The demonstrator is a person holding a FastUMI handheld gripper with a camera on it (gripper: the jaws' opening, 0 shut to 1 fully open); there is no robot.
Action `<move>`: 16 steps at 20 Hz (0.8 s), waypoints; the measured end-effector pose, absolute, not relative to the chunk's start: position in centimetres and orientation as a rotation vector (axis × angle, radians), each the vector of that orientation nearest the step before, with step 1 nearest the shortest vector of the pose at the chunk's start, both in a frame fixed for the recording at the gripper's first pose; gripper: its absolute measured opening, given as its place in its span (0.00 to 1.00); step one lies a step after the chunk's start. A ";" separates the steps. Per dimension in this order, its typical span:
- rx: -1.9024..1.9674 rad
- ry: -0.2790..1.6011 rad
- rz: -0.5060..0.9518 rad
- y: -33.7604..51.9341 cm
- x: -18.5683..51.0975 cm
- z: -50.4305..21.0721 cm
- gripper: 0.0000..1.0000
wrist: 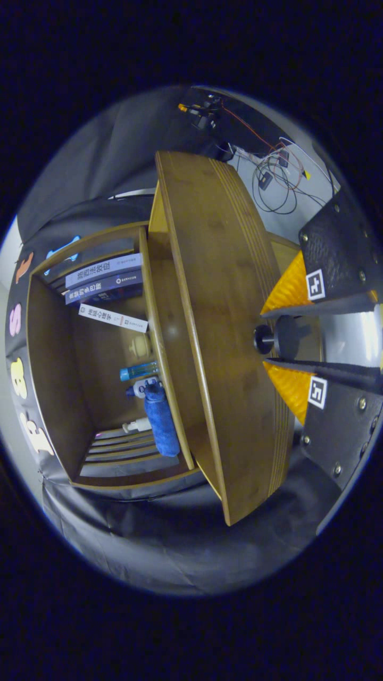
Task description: Pull open the drawer, take out the items inside it, and place them on the countertop above the cabinet.
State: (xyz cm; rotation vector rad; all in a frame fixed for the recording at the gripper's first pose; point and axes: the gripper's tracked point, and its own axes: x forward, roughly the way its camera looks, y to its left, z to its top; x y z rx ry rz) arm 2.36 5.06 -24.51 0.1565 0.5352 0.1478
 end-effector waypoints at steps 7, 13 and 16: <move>0.127 0.565 0.140 4.9 2.3 -24.6 0.41; 0.169 0.606 0.179 5.7 2.5 -26.1 0.46; 0.116 0.604 0.192 5.5 2.8 -26.1 0.46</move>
